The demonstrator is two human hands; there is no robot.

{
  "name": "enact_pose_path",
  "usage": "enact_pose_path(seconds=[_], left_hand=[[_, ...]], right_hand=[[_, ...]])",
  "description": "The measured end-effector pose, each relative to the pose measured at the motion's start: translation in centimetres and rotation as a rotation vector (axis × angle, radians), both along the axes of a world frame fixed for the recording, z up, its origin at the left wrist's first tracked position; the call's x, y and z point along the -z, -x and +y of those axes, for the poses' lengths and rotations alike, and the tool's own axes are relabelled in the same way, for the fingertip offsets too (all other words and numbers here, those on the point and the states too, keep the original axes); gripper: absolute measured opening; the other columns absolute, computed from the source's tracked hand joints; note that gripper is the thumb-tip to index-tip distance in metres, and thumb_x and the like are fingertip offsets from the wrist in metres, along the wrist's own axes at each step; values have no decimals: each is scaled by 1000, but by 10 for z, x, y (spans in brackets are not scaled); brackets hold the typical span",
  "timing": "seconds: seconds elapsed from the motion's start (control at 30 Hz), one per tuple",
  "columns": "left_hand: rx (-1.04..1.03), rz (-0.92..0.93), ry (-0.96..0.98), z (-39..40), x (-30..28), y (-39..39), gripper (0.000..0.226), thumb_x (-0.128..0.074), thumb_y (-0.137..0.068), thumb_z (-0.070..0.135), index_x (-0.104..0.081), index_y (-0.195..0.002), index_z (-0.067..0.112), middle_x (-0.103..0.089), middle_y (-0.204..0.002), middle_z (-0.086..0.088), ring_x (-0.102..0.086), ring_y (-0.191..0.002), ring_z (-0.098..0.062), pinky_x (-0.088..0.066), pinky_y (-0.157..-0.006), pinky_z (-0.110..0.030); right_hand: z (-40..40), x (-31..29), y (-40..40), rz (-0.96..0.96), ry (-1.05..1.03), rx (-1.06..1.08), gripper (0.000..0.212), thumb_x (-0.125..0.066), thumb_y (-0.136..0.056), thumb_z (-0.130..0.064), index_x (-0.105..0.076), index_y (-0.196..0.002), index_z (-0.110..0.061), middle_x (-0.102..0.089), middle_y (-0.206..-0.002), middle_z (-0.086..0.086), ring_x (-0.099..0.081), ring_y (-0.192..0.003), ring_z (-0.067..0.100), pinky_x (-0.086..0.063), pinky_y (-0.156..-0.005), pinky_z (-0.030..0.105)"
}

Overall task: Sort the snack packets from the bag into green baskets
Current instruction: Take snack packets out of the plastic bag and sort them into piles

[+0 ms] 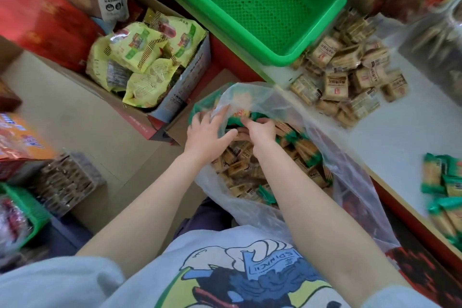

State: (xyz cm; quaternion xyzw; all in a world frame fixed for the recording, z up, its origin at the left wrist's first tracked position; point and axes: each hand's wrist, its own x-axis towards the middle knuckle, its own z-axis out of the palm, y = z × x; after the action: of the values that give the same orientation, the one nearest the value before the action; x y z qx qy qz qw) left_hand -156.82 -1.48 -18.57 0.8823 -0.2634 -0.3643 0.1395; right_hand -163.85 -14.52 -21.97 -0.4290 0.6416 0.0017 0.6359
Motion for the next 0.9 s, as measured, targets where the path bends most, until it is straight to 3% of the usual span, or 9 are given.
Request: enact_pose_path(seconds=[0.07,0.17,0.27,0.37,0.43,0.47,0.6,0.73,0.9], left_hand=[[8,-9,5,2,1,4,70,-40,-96,64,-8,-156,48,-23,-164,-9,-6,-152,-34,-17,-120,-55],[13,15,42,3,-2,11,71,-43,-96,62,-8,-156,49,-30,-161,-8,-11,-150,-35,-20,-119,-55],[54,9,29,4,-13,21,69,-45,-97,56,-9,-156,48,-25,-162,-10,-10,-150,-35,-18,-120,-53],[15,-198,138,3,-26,41,59,-48,-97,48,-33,-153,37,-13,-164,-16,-3,-151,-35,-9,-122,-52],[9,-336,344,-7,-37,60,50,-52,-94,42,-51,-141,25,-23,-160,-17,-11,-151,-35,-9,-122,-46],[16,-307,426,-16,-44,70,45,-54,-94,40,-56,-136,22,-32,-157,-13,-20,-149,-33,-14,-120,-41],[-71,281,460,-77,-74,108,43,-67,-93,42,-58,-132,27,-62,-124,7,-58,-114,-9,-49,-94,-28],[-48,756,312,-137,-94,158,19,-77,-86,30,-72,-103,23,-73,-102,0,-69,-90,-14,-58,-73,-28],[141,914,238,-199,-102,260,20,-79,-85,16,-68,-99,8,-75,-88,-10,-72,-74,-20,-58,-70,-30]], right_hand=[[-3,2,10,-42,-27,0,35,-79,-84,-15,-50,-103,-18,-64,-119,14,-72,-96,30,-61,-86,44],[-5,-13,38,-96,-101,-125,37,-73,-91,-14,-55,-124,-8,-67,-114,14,-70,-84,20,-60,-77,31],[-6,-34,78,-63,-208,-225,38,-70,-93,-16,-61,-127,-3,-71,-103,14,-62,-74,15,-55,-69,26],[-13,-57,119,-69,-213,-175,27,-67,-95,-18,-66,-118,-3,-71,-90,13,-57,-66,14,-49,-61,24],[-21,-76,144,-133,-196,-101,20,-64,-97,-20,-69,-111,-7,-72,-84,10,-58,-61,11,-46,-58,24],[-26,-85,157,-163,-169,-91,18,-64,-97,-21,-70,-109,-9,-73,-83,8,-60,-62,11,-46,-59,24],[-52,-115,214,-294,-51,-77,11,-63,-97,-14,-72,-102,-14,-75,-92,10,-69,-78,16,-55,-70,29],[-84,-132,279,-358,116,148,20,-61,-97,-12,-74,-82,-16,-69,-77,1,-62,-73,16,-49,-63,27],[-114,-141,364,-521,168,549,15,-59,-100,-22,-64,-90,-12,-68,-77,4,-66,-72,19,-54,-67,34]])
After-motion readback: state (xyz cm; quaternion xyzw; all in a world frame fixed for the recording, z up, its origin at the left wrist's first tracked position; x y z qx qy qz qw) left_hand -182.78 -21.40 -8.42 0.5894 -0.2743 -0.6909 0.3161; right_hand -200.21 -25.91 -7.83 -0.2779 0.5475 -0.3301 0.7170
